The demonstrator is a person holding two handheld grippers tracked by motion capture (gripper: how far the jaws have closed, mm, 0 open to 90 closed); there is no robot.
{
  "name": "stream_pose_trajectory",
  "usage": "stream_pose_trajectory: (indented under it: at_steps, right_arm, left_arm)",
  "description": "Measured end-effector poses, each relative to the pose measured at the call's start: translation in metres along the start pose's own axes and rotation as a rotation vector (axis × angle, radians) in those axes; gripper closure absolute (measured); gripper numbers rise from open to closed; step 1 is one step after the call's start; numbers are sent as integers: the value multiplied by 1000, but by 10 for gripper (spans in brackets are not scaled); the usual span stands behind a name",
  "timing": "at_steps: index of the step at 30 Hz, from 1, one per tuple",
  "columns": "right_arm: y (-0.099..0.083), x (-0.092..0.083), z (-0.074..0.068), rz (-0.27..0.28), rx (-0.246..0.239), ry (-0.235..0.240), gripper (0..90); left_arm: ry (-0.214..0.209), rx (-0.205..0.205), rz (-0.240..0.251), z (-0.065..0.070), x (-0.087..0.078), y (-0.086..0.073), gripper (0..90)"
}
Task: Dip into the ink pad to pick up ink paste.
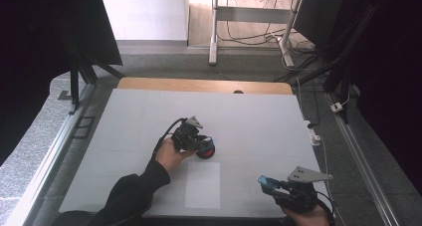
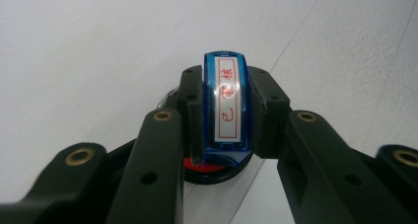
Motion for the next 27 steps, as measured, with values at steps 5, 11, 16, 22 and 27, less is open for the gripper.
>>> stream_pose_trajectory:
  at_steps: [5, 11, 16, 22, 27]
  right_arm:
    - [0, 0, -1, -1, -6, -2, 680]
    - [0, 0, 1, 1, 2, -3, 680]
    - [0, 1, 1, 0, 10, -5, 680]
    - [0, 0, 2, -3, 14, -8, 680]
    - [0, 0, 3, 2, 20, -2, 679]
  left_arm:
    - [16, 20, 3, 1, 0, 0, 711]
    - [68, 75, -9, 8, 2, 0, 711]
    - [48, 59, -1, 5, 1, -1, 710]
    - [27, 52, 5, 3, 0, -1, 709]
    - [27, 58, 4, 3, 0, 0, 708]
Point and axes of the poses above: each handheld gripper's, and its own axes: x roughly forward along the jaws, y roughly out of its top, z roughly to its right, the point moved 8 cm from there along x, roughly forward along the jaws, and after that the axes turned 6 degrees about -y, right-handed, at the moved point
